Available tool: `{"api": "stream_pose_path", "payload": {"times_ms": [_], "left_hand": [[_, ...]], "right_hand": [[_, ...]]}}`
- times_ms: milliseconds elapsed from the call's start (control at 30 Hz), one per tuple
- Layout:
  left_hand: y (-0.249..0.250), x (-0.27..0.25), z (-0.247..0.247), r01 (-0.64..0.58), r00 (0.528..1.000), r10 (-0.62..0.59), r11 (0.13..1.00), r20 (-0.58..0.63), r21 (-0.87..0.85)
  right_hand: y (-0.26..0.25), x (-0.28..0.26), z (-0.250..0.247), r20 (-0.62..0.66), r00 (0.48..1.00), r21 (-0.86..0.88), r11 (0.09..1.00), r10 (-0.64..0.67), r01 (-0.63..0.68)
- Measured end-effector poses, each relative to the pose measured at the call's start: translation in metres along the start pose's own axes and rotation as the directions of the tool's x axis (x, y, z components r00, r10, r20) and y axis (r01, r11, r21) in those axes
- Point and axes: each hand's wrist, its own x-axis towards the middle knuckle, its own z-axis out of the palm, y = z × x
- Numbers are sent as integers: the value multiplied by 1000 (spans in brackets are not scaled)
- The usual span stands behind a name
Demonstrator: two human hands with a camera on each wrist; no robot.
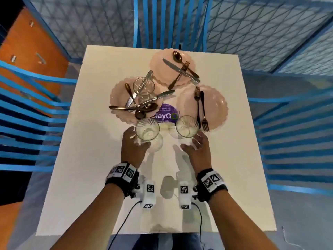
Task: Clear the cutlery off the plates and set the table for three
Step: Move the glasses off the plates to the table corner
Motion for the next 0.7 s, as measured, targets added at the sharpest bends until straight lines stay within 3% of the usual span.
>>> {"api": "stream_pose_path", "payload": {"times_ms": [100, 433, 600, 633, 700], "left_hand": [[-9, 6, 12, -96, 995, 96, 995, -21, -12], [-28, 18, 30, -176, 971, 178, 984, -160, 27], [-26, 13, 24, -179, 980, 183, 983, -74, 49], [-24, 12, 23, -202, 977, 206, 977, -58, 70], [-25, 21, 18, -274, 960, 278, 955, -20, 112]], "right_hand": [[10, 14, 14, -63, 996, 38, 997, -62, 64], [27, 39, 47, -223, 961, 89, 979, -162, 185], [20, 36, 43, -135, 976, 135, 973, -171, 189], [38, 41, 48, -127, 972, 131, 968, -199, 215], [74, 51, 34, -62, 988, 88, 986, -139, 144]]}}
